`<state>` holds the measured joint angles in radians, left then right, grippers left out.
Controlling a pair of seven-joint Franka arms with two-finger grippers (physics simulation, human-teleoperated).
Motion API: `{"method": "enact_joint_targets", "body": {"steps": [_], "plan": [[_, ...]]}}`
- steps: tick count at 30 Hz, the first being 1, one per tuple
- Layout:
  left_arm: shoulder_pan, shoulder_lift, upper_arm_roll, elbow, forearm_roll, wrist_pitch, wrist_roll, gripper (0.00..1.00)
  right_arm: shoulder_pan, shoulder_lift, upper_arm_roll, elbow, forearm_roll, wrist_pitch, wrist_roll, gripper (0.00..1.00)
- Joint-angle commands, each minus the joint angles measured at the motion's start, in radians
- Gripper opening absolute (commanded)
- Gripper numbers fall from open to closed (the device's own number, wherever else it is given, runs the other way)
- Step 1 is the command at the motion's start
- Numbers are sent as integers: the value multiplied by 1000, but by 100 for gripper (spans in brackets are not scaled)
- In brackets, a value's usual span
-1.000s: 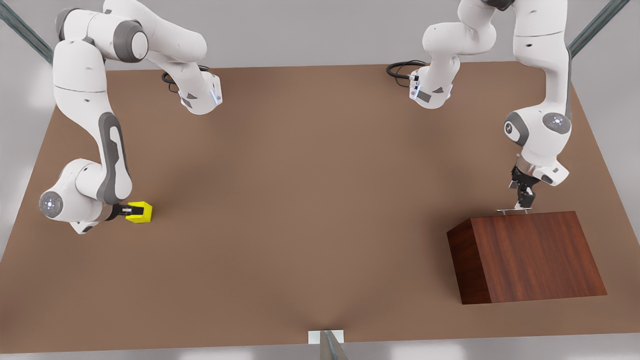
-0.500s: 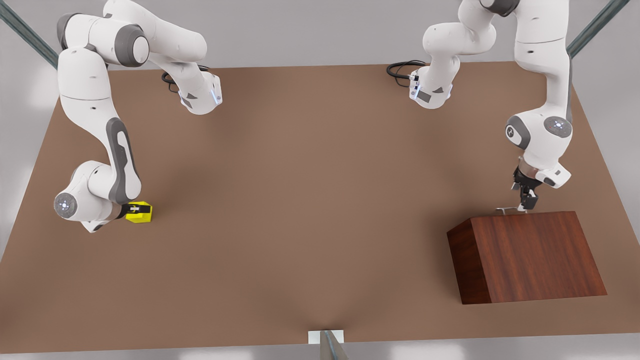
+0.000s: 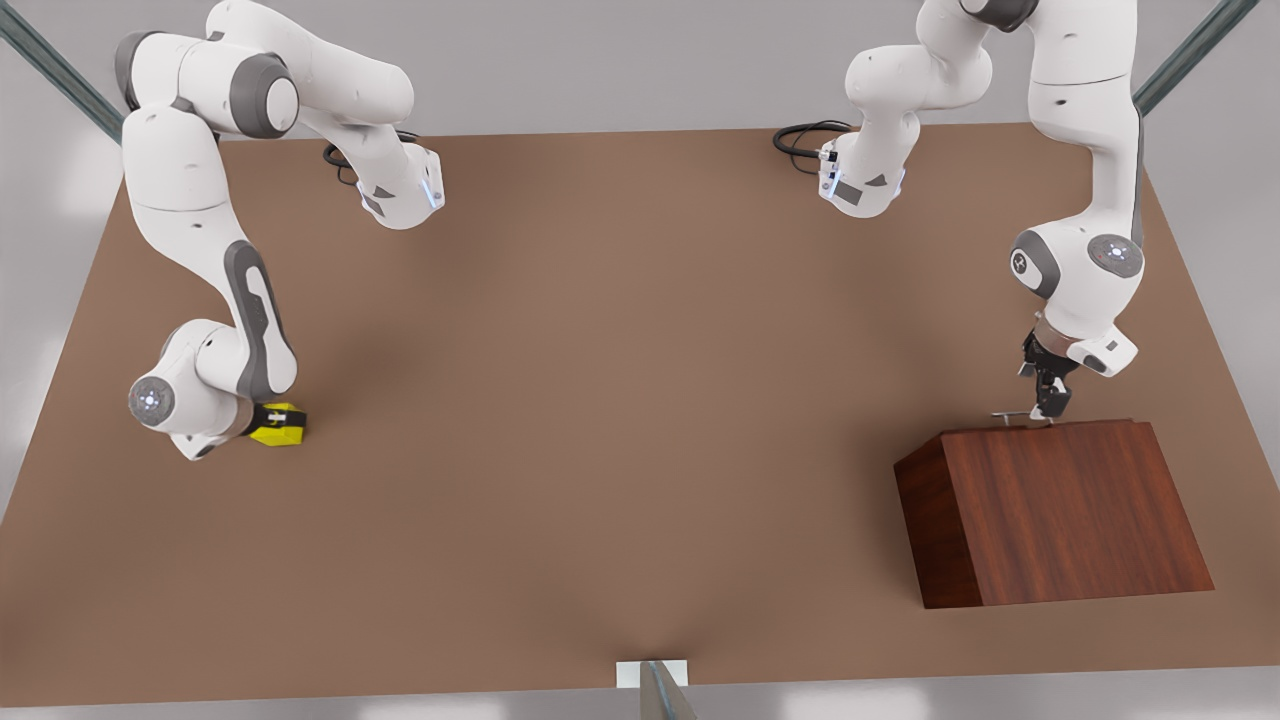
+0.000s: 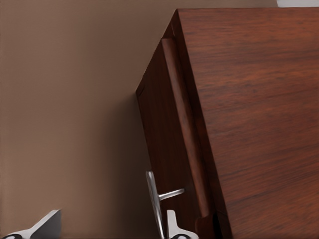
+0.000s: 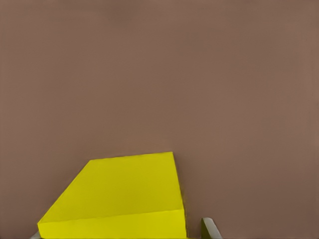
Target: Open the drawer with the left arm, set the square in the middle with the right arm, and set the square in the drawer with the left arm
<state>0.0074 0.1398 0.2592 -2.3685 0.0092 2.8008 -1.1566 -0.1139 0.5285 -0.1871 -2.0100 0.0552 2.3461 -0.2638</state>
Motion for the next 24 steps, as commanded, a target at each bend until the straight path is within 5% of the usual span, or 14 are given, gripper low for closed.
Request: {"method": "enact_joint_targets", "body": {"steps": [1,3,6,18,21,24], "plan": [[0,0,0,0,0,-3,0,100,-3,-1,0,1,0,1,0,100],[0,-8,0,0,-2,-46,-2,100,-4,-2,2,-7,0,1,0,96],[0,-34,0,0,-2,-89,0,100,-4,-1,2,-9,2,-2,0,66],[-1,-69,0,-3,-2,-196,-5,100,22,-53,8,27,26,-21,17,60],[-1,-74,0,-3,-2,-231,-17,100,132,-67,9,209,23,-317,172,60],[-3,-86,0,-3,-2,-259,-18,100,322,-68,12,329,-15,-332,172,60]]}}
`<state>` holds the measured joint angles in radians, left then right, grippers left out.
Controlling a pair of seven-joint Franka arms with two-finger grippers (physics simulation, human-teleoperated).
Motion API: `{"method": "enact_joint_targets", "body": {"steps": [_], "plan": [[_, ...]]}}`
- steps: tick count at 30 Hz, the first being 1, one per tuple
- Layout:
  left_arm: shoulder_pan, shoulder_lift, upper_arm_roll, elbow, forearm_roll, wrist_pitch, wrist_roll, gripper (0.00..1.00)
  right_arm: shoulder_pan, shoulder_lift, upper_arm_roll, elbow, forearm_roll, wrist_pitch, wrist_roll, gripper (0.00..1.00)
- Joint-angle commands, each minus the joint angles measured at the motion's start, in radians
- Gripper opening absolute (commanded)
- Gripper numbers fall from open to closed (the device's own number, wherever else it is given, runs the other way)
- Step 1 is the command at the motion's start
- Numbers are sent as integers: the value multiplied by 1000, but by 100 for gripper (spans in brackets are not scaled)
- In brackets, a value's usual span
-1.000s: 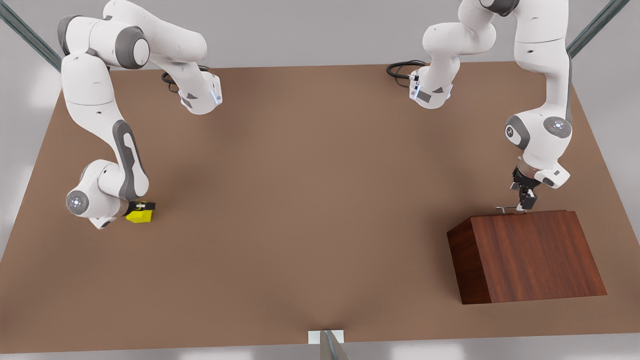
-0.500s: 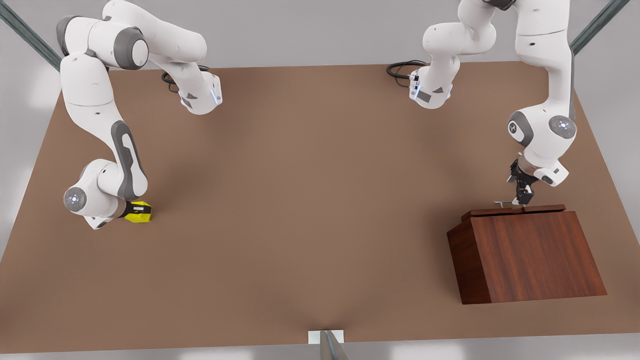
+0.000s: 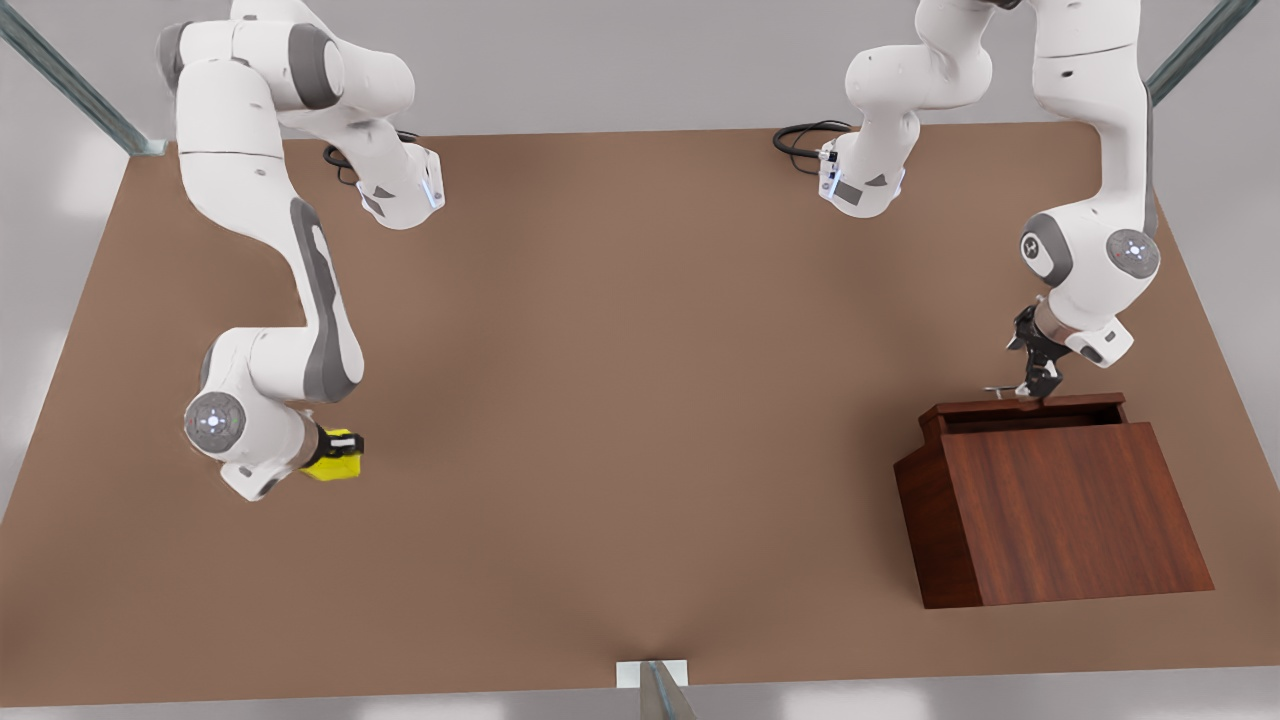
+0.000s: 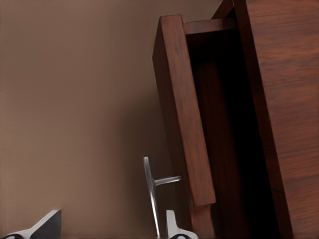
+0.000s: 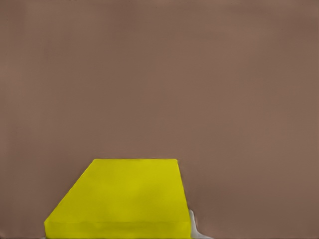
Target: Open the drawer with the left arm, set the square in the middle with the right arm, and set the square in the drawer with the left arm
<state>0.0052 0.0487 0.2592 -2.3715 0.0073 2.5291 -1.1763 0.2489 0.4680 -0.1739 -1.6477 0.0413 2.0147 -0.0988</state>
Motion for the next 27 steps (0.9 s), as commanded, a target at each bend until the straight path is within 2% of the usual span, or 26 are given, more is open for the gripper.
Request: {"method": "enact_joint_targets", "body": {"steps": [1,5,6,7,8,9,13,17,18,20,27], "plan": [[-1,-1,0,0,0,-4,0,100,10,1,1,15,0,-1,-1,60],[-2,-10,0,0,0,-49,-6,100,179,8,1,137,14,-79,57,60],[-4,-18,0,-2,0,-67,-8,100,187,20,47,166,15,-86,39,53],[-4,-24,0,0,0,-76,-16,100,187,40,51,201,14,-90,33,53],[-4,-26,0,0,0,-76,-17,100,188,90,102,255,6,-112,31,55],[-4,-27,0,0,0,-78,-17,100,213,170,117,368,-3,-198,33,55],[-2,-24,2,-3,2,-78,-16,100,332,346,128,580,2,-238,42,55],[-2,-30,2,-8,2,-102,-16,100,466,554,149,836,8,-251,243,53],[-2,-36,2,-8,2,-122,-16,100,512,587,148,853,3,-217,252,49],[-2,-44,3,-8,5,-133,-16,100,556,610,137,855,-6,-198,301,49],[4,-46,40,-6,51,-131,-9,100,624,632,142,852,-113,-292,327,53]]}}
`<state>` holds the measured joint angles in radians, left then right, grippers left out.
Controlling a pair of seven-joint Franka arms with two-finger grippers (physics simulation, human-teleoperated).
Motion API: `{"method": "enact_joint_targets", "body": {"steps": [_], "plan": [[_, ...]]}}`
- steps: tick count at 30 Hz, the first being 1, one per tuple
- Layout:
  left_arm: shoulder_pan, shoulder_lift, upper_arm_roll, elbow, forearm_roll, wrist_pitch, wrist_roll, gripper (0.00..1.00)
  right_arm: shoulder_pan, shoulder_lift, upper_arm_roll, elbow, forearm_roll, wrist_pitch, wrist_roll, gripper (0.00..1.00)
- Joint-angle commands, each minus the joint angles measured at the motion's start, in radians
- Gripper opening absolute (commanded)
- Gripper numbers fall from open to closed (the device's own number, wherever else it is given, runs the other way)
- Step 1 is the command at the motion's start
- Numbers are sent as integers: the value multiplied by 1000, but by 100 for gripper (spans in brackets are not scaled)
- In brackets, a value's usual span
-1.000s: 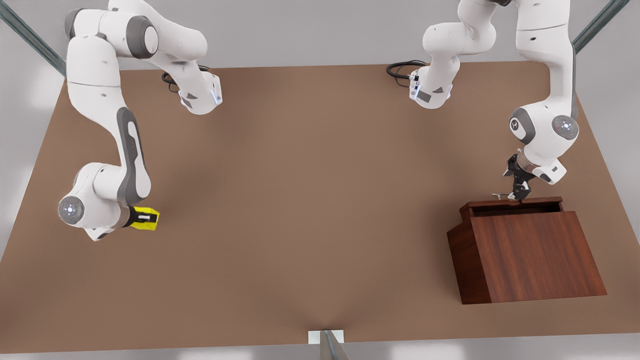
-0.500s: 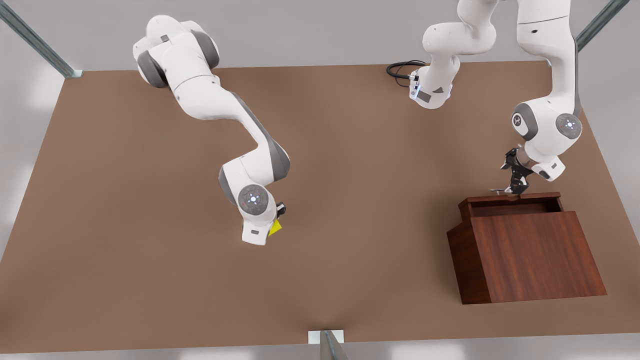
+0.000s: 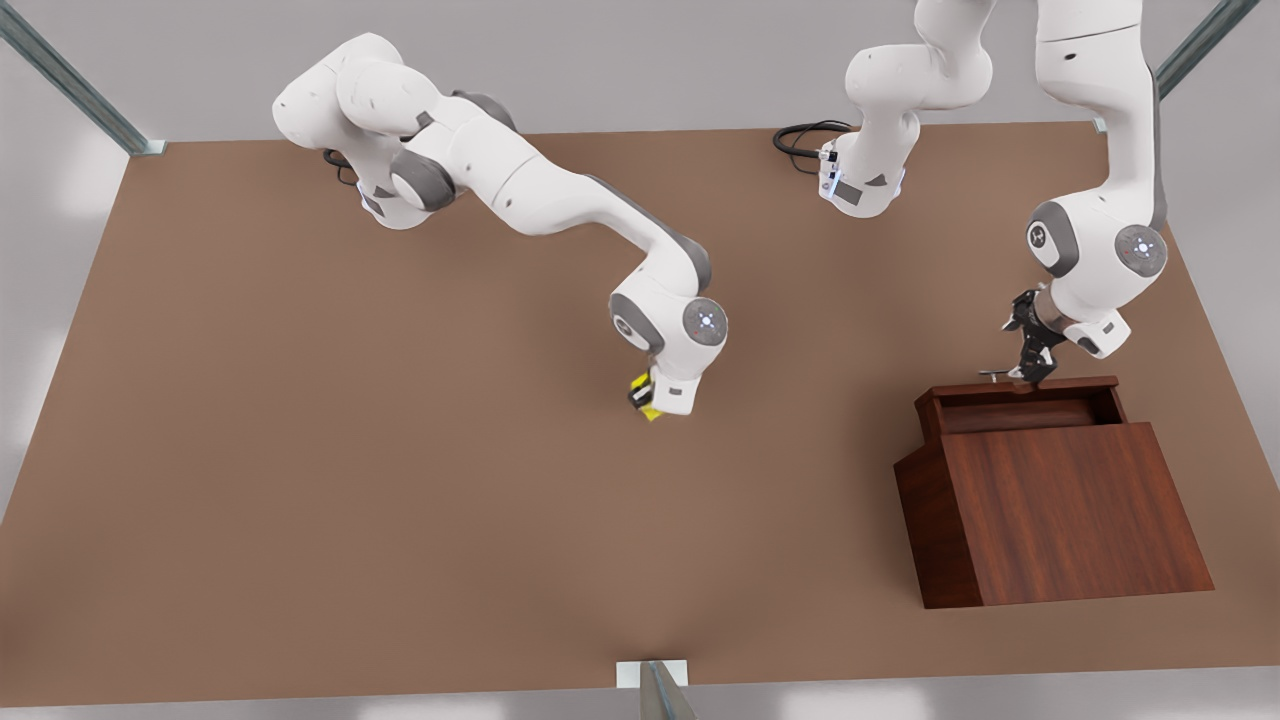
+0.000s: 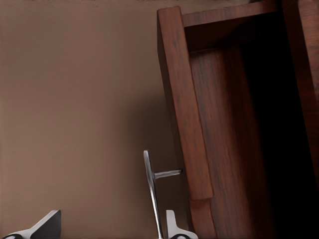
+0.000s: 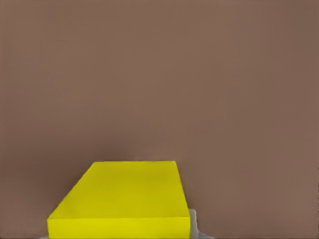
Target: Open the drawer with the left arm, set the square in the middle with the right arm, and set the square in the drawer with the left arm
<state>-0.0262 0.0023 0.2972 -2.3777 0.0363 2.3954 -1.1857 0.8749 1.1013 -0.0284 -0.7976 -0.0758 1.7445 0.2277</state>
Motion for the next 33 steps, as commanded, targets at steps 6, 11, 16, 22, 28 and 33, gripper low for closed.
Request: {"method": "enact_joint_targets", "body": {"steps": [6,11,16,22,28,33], "plan": [[35,-1,2,0,24,-33,-3,100,16,15,27,-5,28,47,-51,55],[34,-16,2,0,24,-85,-5,100,24,28,28,-12,37,18,24,55],[34,-16,2,0,24,-99,-5,100,22,37,28,-11,39,33,24,58],[34,-24,2,0,24,-108,-5,100,22,41,111,-2,40,130,139,58],[34,-30,0,-2,24,-143,-6,100,82,52,130,17,39,142,223,62],[34,-44,0,0,24,-171,-8,100,101,63,122,20,36,168,223,62]]}}
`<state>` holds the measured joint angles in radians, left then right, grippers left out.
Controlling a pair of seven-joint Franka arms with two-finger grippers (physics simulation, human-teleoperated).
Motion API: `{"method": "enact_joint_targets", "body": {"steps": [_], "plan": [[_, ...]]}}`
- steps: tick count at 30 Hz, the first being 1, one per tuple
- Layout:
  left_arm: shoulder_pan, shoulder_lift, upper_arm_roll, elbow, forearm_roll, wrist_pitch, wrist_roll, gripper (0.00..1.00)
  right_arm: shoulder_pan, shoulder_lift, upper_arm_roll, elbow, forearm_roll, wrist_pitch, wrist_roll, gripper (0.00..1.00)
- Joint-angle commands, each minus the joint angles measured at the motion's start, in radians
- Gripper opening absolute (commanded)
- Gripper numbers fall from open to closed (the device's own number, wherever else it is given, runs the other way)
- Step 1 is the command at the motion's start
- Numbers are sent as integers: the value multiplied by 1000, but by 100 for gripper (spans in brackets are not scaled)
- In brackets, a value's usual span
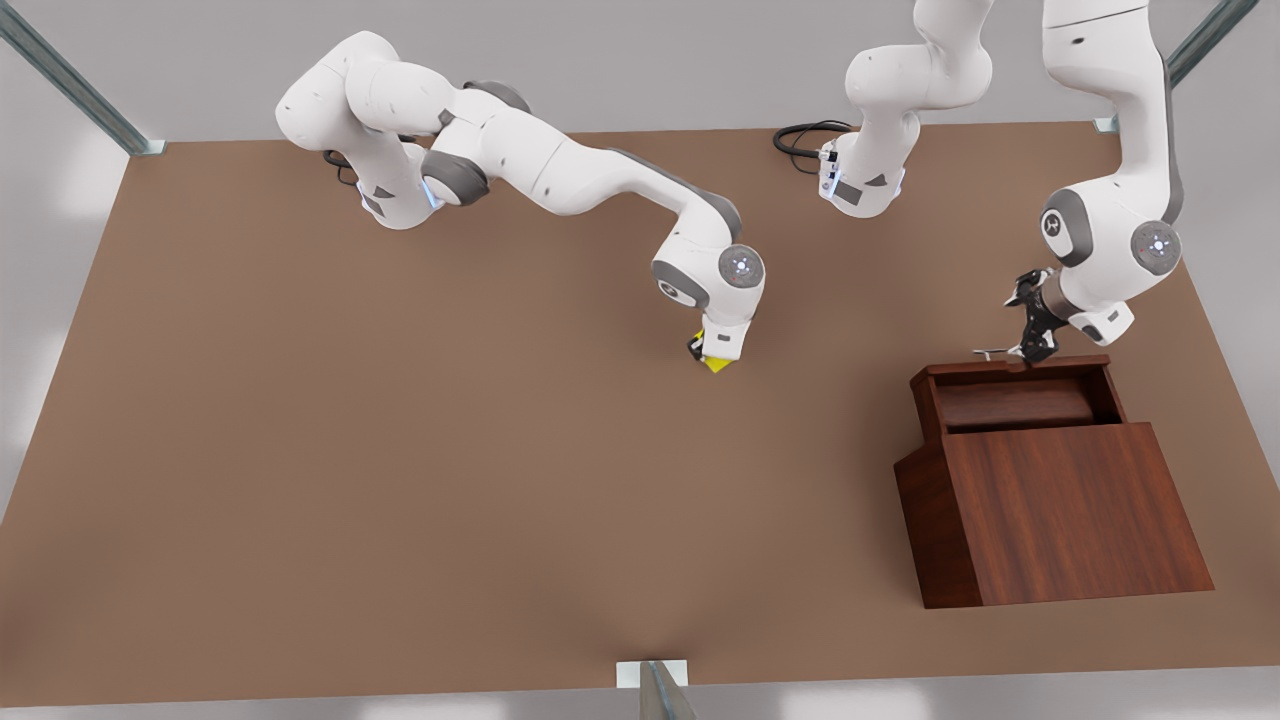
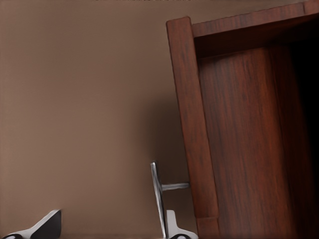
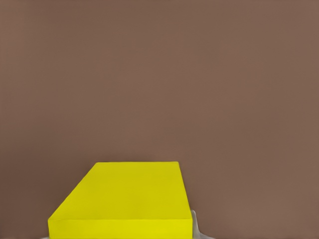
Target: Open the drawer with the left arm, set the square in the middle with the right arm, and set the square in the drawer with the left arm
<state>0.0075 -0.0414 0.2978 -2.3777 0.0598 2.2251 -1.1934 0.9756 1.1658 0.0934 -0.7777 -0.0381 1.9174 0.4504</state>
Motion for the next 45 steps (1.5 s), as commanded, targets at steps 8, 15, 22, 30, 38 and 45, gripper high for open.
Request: {"method": "enact_joint_targets", "body": {"steps": [8,15,22,30,38,45], "plan": [[0,3,0,-8,0,-2,0,100,-2,-1,3,2,0,-6,-13,100],[-1,-34,-5,2,-2,-71,-14,100,-524,-428,17,-12,20,-356,-209,100],[-9,6,-291,633,-75,-711,-111,100,-1152,-957,12,-638,43,-306,-522,100],[-182,340,-713,902,-29,-556,1140,100,-1144,-1015,15,-723,58,-245,-559,100],[-291,356,-717,578,-40,-177,1493,100,-1149,-1008,15,-722,64,-250,-558,100],[-291,388,-715,443,-5,-22,1496,100,-1152,-1003,15,-719,64,-250,-550,100]]}}
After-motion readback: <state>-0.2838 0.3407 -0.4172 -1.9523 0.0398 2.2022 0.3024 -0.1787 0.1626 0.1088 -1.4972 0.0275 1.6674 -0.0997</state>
